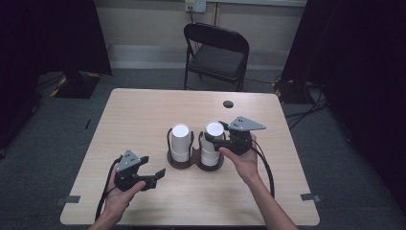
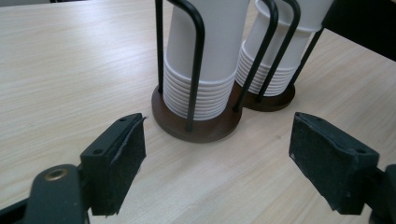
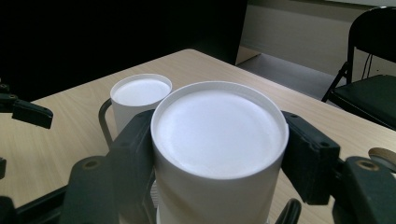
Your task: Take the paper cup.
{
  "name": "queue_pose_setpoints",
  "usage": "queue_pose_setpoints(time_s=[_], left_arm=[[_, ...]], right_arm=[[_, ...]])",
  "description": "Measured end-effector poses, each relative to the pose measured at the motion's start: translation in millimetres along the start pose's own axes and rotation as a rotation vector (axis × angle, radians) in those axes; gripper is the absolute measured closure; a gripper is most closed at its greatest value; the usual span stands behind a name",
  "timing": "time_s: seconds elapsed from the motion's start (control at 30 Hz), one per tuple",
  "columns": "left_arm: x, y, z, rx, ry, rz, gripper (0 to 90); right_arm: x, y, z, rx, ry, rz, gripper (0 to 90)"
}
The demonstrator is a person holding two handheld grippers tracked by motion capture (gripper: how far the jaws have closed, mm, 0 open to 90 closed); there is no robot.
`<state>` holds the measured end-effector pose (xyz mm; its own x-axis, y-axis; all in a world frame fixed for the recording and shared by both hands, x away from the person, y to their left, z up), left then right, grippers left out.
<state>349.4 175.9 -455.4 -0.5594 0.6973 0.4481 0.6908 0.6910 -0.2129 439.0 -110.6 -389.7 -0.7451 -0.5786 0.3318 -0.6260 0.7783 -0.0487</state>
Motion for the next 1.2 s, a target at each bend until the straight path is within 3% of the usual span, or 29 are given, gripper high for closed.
queue_pose_setpoints(time_s=[1.2], left_arm=[[0.4,-0.5,-0.6,-0.001,-0.013,-0.004,17.8]], right_arm=[[9.4,-5.7,-22.4,-0.023,-0.064,0.012,33.4]])
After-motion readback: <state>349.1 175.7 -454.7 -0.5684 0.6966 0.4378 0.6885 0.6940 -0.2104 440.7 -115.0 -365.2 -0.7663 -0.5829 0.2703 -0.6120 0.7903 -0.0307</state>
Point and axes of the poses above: each handheld gripper's, and its own axes: x roughly backward along the jaws, z roughly out of its underside, y roughly to its left, the point moved 4 cm from there along -x, roughly forward along the jaws, and after that the axes turned 9 degrees about z, right-handed, at the moved point
